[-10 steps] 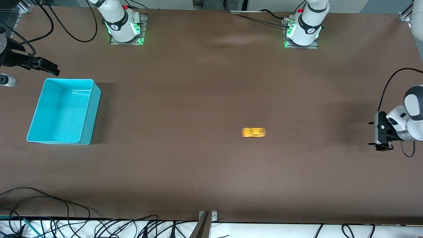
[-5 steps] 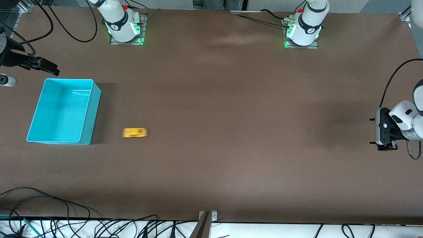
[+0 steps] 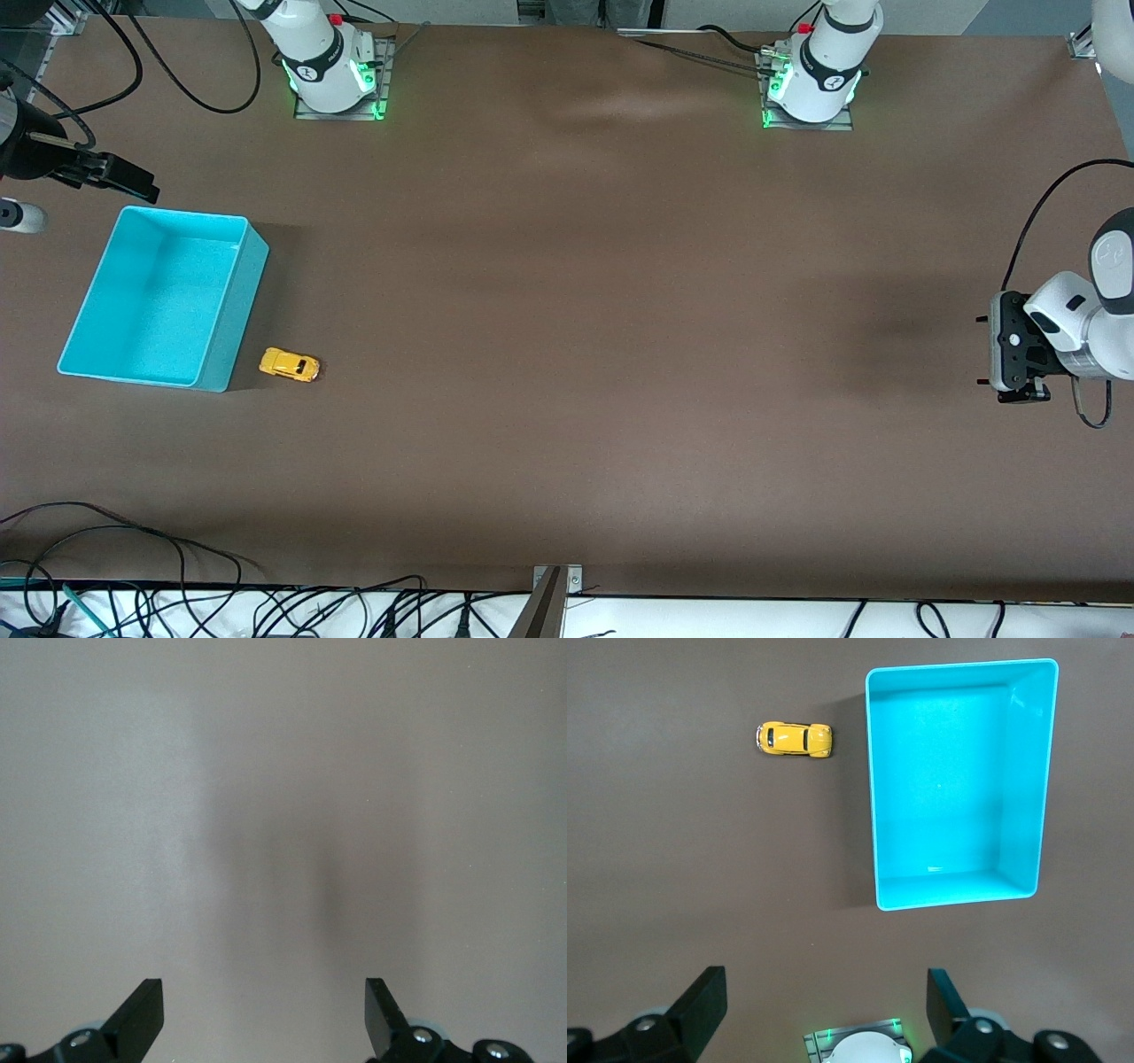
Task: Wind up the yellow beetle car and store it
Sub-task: 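Lift the open left gripper away from the table, then reach the right gripper to the car while the left gripper returns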
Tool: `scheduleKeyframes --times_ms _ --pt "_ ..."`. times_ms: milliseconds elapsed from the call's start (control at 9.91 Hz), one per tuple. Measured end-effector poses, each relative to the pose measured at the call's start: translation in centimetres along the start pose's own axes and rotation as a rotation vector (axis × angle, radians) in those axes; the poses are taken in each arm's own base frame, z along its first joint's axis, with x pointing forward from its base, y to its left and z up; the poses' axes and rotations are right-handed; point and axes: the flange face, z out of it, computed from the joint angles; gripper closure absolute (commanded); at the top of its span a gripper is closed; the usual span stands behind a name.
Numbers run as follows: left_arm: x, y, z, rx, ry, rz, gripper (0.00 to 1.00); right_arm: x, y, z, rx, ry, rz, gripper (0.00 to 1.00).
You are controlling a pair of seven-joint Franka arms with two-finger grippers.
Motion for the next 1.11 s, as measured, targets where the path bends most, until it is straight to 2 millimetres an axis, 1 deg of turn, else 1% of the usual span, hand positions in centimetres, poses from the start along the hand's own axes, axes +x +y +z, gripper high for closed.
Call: scheduleKeyframes --times_ms 101,202,303,404,606,706,908,1009,1110 --pt "0.3 0.1 -0.4 -0.010 -0.001 -0.063 0.00 0.3 -0.1 0.5 -0.001 -0.009 -0.083 0.00" --pt "1.4 0.3 -1.4 -0.021 -0.006 -0.145 0.00 0.9 -0.2 1.3 -0.001 -0.019 -0.186 0.00" --pt "3.1 0.7 -2.8 -0.030 -0.016 -0.229 0.00 2.1 -0.5 2.6 0.000 -0.023 -0.309 0.00" --pt "5.3 1.1 -4.2 -0.040 -0.030 -0.309 0.00 3.7 -0.9 4.4 0.001 -0.018 -0.445 0.00" --pt "10.0 1.5 -6.4 -0.036 -0.044 -0.471 0.00 7.7 -2.0 9.6 -0.003 0.017 -0.716 0.00" --pt "11.6 1.6 -6.9 -0.034 -0.026 -0.561 0.00 9.3 -2.5 12.1 -0.010 0.042 -0.833 0.00" --pt "13.4 1.7 -7.9 -0.034 0.021 -0.707 0.00 11.5 -3.4 16.8 -0.020 0.063 -1.042 0.00" --pt "14.6 1.9 -8.8 -0.027 0.039 -0.780 0.00 12.3 -4.0 19.1 -0.027 0.073 -1.165 0.00" --pt "16.7 2.5 -10.3 -0.005 0.046 -0.872 0.00 13.1 -4.5 21.8 -0.030 0.076 -1.277 0.00"
